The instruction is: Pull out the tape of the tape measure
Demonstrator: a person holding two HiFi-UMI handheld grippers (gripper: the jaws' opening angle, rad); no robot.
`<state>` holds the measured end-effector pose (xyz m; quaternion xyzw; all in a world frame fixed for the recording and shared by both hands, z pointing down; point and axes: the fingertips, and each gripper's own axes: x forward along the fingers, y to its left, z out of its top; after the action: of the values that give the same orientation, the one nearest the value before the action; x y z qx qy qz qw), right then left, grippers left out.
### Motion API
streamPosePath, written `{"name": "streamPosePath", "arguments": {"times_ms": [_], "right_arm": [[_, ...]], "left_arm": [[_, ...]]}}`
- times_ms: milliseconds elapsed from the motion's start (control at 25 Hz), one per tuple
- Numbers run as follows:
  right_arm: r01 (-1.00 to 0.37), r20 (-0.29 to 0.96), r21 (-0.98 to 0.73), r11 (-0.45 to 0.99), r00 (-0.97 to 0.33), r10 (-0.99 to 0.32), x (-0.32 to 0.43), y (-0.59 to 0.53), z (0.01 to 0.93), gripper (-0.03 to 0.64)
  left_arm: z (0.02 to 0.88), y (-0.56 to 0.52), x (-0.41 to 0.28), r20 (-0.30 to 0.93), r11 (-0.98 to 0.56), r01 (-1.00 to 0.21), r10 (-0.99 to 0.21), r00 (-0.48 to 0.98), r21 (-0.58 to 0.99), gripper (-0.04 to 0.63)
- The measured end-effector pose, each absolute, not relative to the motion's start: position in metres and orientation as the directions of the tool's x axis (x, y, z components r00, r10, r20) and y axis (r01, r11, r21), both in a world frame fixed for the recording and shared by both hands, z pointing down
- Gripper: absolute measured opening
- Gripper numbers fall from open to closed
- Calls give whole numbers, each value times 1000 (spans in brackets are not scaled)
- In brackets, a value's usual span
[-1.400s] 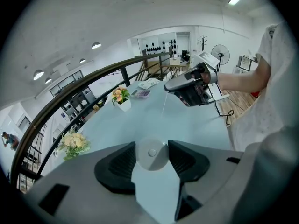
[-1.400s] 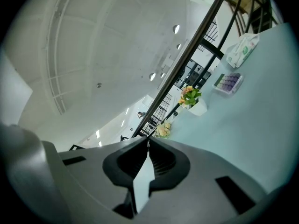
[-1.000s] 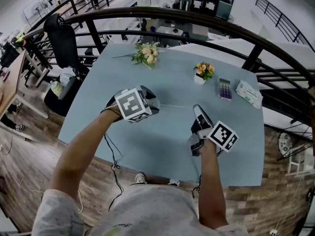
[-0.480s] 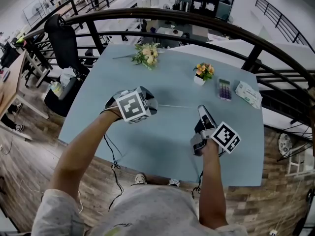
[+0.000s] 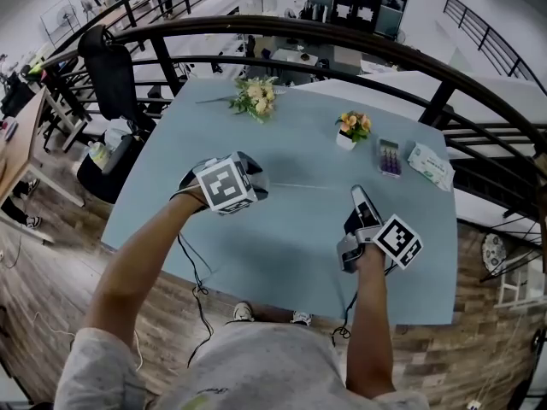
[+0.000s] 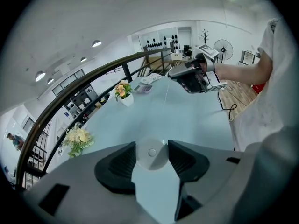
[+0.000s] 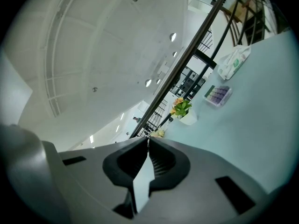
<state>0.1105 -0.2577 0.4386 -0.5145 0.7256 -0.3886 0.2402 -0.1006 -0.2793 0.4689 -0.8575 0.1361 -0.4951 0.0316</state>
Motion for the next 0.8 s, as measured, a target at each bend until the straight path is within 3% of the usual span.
{"name": "streamPosePath", "arguments": {"times_ms": [800], "right_arm": [[-559,81,-821,116,-316,-945,127,-248,452,17]], "left_arm": [[478,-281,-82,834,-961,-184,-273,480,-208,218]]}}
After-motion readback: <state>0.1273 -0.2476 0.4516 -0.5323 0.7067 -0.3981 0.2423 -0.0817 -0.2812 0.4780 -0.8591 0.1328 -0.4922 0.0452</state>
